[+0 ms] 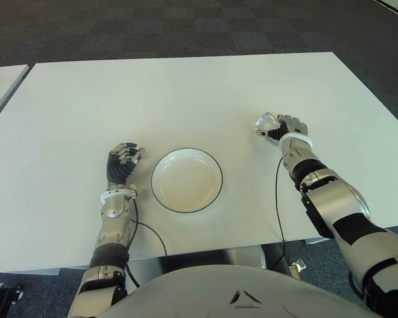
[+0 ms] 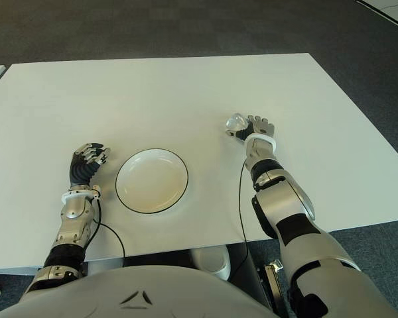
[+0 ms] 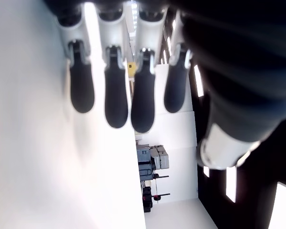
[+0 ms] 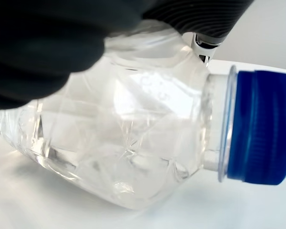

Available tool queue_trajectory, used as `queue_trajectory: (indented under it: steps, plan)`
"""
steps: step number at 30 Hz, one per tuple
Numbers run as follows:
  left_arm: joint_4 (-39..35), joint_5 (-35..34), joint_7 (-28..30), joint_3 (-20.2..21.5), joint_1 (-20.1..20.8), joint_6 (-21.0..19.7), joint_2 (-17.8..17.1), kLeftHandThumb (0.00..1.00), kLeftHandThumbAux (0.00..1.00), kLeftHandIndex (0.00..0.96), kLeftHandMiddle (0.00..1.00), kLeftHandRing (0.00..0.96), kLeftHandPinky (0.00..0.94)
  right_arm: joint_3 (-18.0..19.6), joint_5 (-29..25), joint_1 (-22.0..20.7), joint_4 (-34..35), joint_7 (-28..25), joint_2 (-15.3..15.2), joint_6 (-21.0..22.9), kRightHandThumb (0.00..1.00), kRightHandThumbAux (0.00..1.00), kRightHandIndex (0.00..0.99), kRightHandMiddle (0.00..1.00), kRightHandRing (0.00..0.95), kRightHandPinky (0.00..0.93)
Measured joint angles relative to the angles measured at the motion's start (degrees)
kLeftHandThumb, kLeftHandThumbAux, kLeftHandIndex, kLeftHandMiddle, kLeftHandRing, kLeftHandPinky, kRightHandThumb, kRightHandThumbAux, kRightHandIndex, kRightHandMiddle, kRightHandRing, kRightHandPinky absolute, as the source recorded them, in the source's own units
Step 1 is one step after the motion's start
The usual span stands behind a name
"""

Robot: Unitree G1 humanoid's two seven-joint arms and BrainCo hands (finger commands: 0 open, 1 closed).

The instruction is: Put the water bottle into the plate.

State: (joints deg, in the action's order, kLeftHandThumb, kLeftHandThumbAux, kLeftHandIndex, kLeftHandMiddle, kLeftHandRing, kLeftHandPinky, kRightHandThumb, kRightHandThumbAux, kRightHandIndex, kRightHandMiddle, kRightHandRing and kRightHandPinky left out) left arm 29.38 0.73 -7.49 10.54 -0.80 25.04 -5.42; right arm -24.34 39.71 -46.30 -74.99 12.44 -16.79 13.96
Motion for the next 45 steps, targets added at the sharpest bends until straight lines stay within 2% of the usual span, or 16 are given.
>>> queue_trajectory:
  steps: [4, 8, 9, 11, 12, 16, 18, 19, 21, 24, 33, 45]
  plan:
    - [0.02, -0.25, 0.02, 0.02, -0.04, 0.21, 0.0, 0.699, 0.718, 0.43, 0.554, 0.535, 0.53, 0.3, -0.16, 0.16, -0.11, 0.75, 0.01, 0.02, 0.617, 0.404, 0.0, 0.0, 0.0, 0.032]
    - [0.46, -0.18, 0.02, 0.04, -0.05, 0.8, -0.23, 0.7, 0.718, 0.43, 0.552, 0.537, 0.516, 0.47, -0.27, 0.16, -0.13, 1.42, 0.31, 0.42, 0.606, 0.441, 0.044, 0.053, 0.056, 0.163]
    - [0.57, -0.1, 0.02, 0.04, -0.05, 0.9, -0.34, 0.7, 0.718, 0.431, 0.552, 0.536, 0.514, 0.54, -0.29, 0.15, -0.13, 1.54, 0.43, 0.51, 0.61, 0.453, 0.148, 0.098, 0.093, 0.197]
    - [0.68, -0.09, 0.02, 0.04, -0.03, 0.93, -0.5, 0.7, 0.718, 0.431, 0.552, 0.535, 0.514, 0.61, -0.33, 0.14, -0.13, 1.68, 0.54, 0.52, 0.617, 0.468, 0.262, 0.151, 0.134, 0.234]
    - [0.72, -0.12, 0.02, 0.04, 0.0, 0.92, -0.55, 0.7, 0.718, 0.431, 0.552, 0.534, 0.516, 0.66, -0.35, 0.15, -0.13, 1.72, 0.55, 0.51, 0.65, 0.552, 0.321, 0.19, 0.163, 0.258]
    - [0.73, -0.31, 0.02, 0.04, 0.03, 0.91, -0.55, 0.7, 0.718, 0.43, 0.551, 0.534, 0.521, 1.02, -0.86, 0.24, -0.13, 2.11, 0.51, 0.34, 0.695, 0.663, 0.4, 0.263, 0.223, 0.306]
    - [0.74, -0.37, 0.02, 0.04, 0.03, 0.91, -0.54, 0.699, 0.718, 0.43, 0.554, 0.535, 0.521, 1.49, -1.56, 0.25, -0.12, 2.34, 0.52, -0.04, 0.707, 0.687, 0.42, 0.423, 0.4, 0.459]
    - [0.75, -0.36, 0.02, 0.03, 0.04, 0.92, -0.54, 0.699, 0.718, 0.431, 0.554, 0.535, 0.521, 1.95, -1.94, 0.28, -0.12, 2.67, 0.53, -0.27, 0.709, 0.69, 0.423, 0.447, 0.427, 0.484]
    - [0.81, -0.34, 0.02, 0.0, 0.09, 0.98, -0.54, 0.699, 0.718, 0.431, 0.555, 0.533, 0.516, 2.68, -2.53, 0.41, -0.11, 3.52, 0.53, -0.6, 0.715, 0.697, 0.431, 0.556, 0.568, 0.612]
    - [0.87, -0.34, 0.02, 0.07, 0.1, 1.1, -0.55, 0.699, 0.718, 0.431, 0.557, 0.529, 0.507, 3.66, -3.55, 0.62, -0.1, 5.13, 0.52, -1.24, 0.72, 0.7, 0.435, 0.643, 0.68, 0.711]
    - [1.0, -0.85, 0.04, 0.25, 0.17, 1.48, -0.54, 0.701, 0.717, 0.431, 0.567, 0.542, 0.531, 5.85, -5.39, 1.65, -0.07, 9.8, 0.6, -3.61, 0.73, 0.699, 0.439, 0.736, 0.763, 0.773]
    - [1.05, -1.35, 0.04, 0.32, 0.11, 1.36, -0.53, 0.702, 0.717, 0.431, 0.563, 0.54, 0.523, 11.19, -10.54, 2.61, 0.18, 13.6, 1.29, -7.41, 0.73, 0.704, 0.441, 0.746, 0.745, 0.766]
